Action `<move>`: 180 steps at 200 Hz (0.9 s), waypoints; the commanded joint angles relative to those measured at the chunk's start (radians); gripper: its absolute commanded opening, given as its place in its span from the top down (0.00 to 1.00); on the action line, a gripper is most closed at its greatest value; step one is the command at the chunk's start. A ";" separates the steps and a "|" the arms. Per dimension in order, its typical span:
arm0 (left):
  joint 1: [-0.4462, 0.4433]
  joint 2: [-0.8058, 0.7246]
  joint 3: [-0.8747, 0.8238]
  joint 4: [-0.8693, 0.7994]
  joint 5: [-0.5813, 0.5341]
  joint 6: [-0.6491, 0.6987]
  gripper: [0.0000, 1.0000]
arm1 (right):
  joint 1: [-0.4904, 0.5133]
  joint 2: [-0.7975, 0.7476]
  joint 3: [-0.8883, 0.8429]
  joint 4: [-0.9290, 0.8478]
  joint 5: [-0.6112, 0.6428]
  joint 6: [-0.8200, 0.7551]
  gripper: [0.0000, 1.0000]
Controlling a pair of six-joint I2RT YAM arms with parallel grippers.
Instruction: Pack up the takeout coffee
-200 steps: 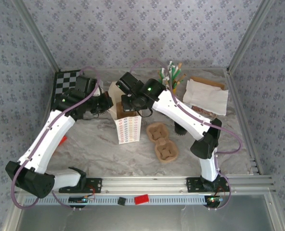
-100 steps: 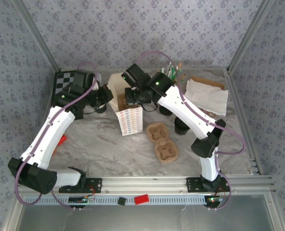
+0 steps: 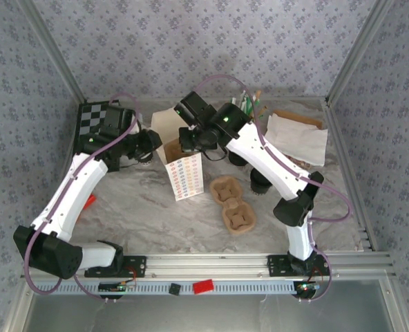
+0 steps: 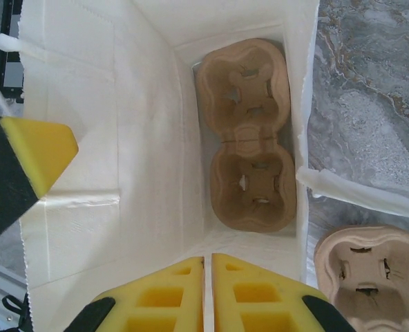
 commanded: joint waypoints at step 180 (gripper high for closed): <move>0.012 0.104 0.184 -0.122 0.049 0.174 0.83 | -0.035 -0.094 0.025 -0.099 -0.033 -0.080 0.78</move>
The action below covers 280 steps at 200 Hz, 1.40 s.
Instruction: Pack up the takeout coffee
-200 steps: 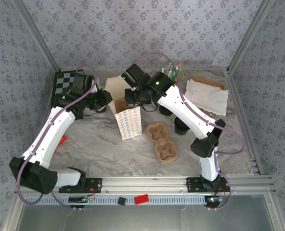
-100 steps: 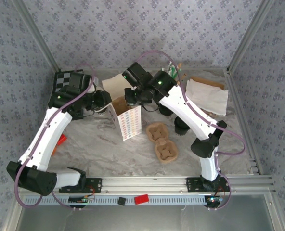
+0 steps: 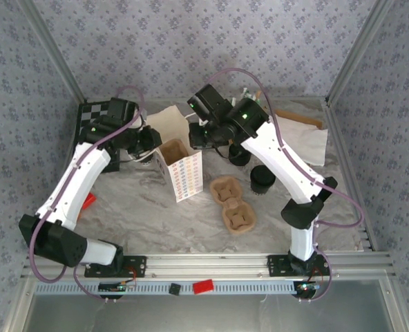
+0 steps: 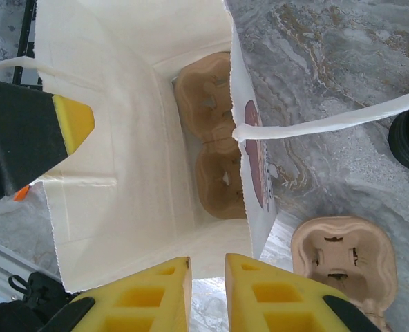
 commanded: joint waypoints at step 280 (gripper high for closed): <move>-0.018 -0.071 0.115 -0.139 -0.001 0.138 0.49 | -0.078 -0.240 -0.225 -0.096 0.056 -0.029 0.53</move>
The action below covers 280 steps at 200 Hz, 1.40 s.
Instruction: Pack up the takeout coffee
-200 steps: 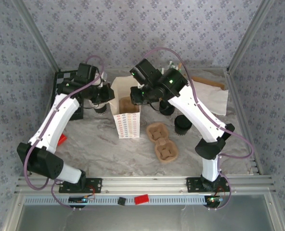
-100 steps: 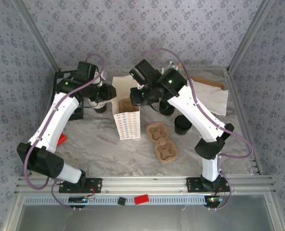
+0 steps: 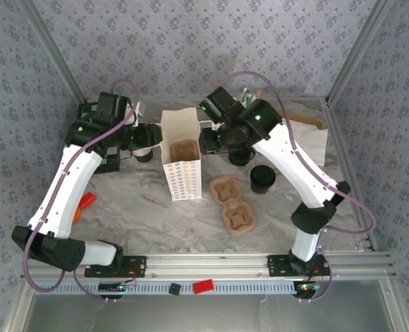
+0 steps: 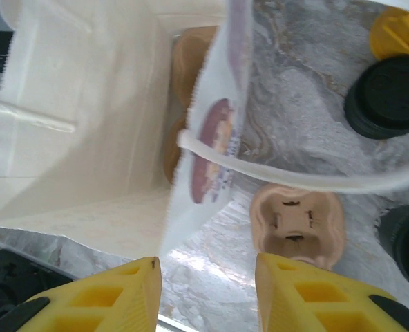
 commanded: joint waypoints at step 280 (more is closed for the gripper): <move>-0.122 -0.168 -0.166 0.062 -0.196 -0.045 0.45 | -0.390 -0.202 -0.846 0.235 0.049 0.236 0.15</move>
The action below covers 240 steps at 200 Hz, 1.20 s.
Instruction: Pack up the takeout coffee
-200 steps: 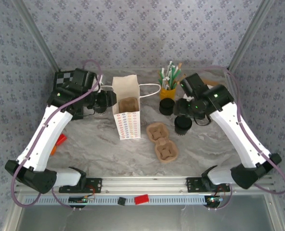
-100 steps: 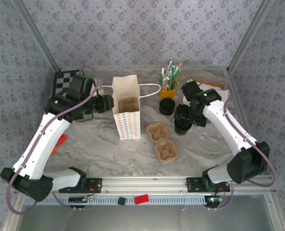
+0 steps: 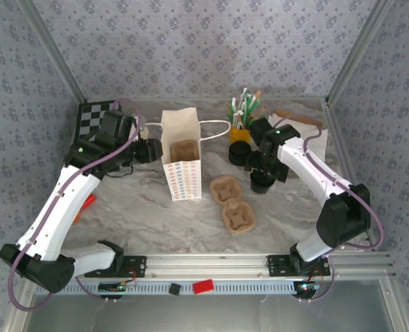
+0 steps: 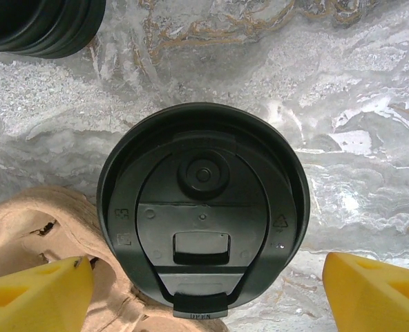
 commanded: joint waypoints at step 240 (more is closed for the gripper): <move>-0.002 0.003 0.012 0.012 -0.024 -0.012 0.44 | -0.025 0.049 0.017 -0.044 -0.019 -0.108 0.17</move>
